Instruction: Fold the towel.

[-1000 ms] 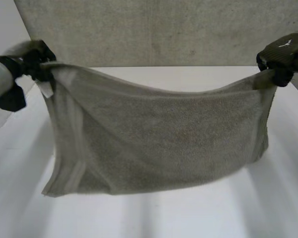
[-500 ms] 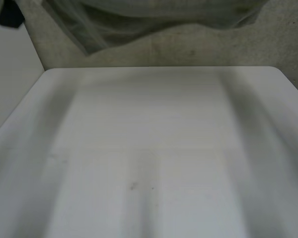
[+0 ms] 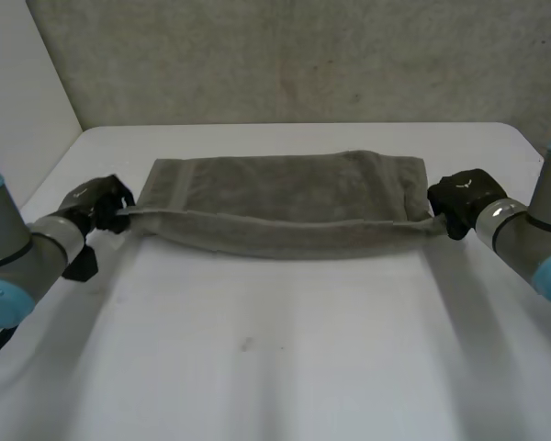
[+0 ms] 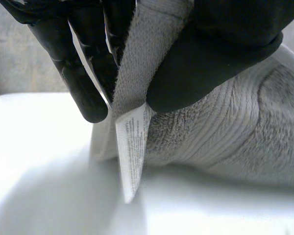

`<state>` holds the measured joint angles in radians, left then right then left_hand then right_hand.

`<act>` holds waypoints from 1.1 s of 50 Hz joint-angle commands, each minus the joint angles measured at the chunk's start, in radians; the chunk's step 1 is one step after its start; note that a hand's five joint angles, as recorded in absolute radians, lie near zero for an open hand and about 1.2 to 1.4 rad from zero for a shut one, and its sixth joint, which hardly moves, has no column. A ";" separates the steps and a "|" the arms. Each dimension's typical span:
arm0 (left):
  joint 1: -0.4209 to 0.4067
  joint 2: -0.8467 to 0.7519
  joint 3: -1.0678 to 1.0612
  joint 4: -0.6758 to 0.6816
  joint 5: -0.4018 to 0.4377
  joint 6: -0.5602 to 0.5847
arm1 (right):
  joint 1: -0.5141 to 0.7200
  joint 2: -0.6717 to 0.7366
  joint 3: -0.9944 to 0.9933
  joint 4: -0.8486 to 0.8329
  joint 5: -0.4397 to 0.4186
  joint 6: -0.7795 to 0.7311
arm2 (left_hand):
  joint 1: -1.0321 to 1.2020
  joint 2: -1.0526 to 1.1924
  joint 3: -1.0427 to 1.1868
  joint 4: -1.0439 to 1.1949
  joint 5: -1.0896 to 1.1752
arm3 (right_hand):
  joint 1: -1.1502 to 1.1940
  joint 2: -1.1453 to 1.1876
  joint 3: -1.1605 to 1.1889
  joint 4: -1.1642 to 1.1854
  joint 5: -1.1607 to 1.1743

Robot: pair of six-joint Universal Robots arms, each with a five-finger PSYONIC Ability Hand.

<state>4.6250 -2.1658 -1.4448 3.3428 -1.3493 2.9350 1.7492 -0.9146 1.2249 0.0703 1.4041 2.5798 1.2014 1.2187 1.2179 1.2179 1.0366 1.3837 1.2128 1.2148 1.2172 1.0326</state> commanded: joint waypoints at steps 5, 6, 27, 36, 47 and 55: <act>0.077 0.201 -0.206 -0.071 0.087 0.135 | -0.040 -0.280 0.205 0.115 -0.002 -0.108 | 0.195 0.178 0.178 0.178 0.185 | 0.013 0.183 0.182 0.179 0.189; 0.089 0.237 -0.242 -0.081 0.093 0.141 | -0.063 -0.312 0.237 0.161 -0.002 -0.151 | 0.195 0.178 0.178 0.178 0.185 | 0.013 0.183 0.182 0.179 0.189; 0.176 0.570 -0.444 -0.292 0.263 0.265 | -0.178 -0.574 0.433 0.208 -0.072 -0.262 | 0.195 0.178 0.178 0.178 0.185 | 0.013 0.183 0.182 0.179 0.189; 0.104 0.304 -0.200 -0.194 0.245 0.253 | -0.166 -0.359 0.321 0.085 -0.042 -0.173 | 0.195 0.178 0.178 0.178 0.185 | 0.013 0.183 0.182 0.179 0.189; 0.021 -0.012 0.142 -0.167 0.153 0.200 | -0.120 -0.099 0.124 -0.024 0.061 -0.021 | 0.195 0.178 0.178 0.178 0.185 | 0.013 0.183 0.182 0.179 0.189; 0.011 -0.091 0.219 -0.183 0.091 0.188 | -0.109 -0.116 0.125 -0.032 0.047 0.019 | 0.195 0.178 0.178 0.178 0.185 | -0.697 -0.526 -0.528 -0.530 -0.520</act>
<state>4.6395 -2.2095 -1.2691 3.1689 -1.2177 3.1341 1.6313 -1.0077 1.3410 0.0448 1.4638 2.5656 1.2014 1.2187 1.2180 1.2179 1.0366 1.2994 1.1526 1.1517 1.1520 0.9811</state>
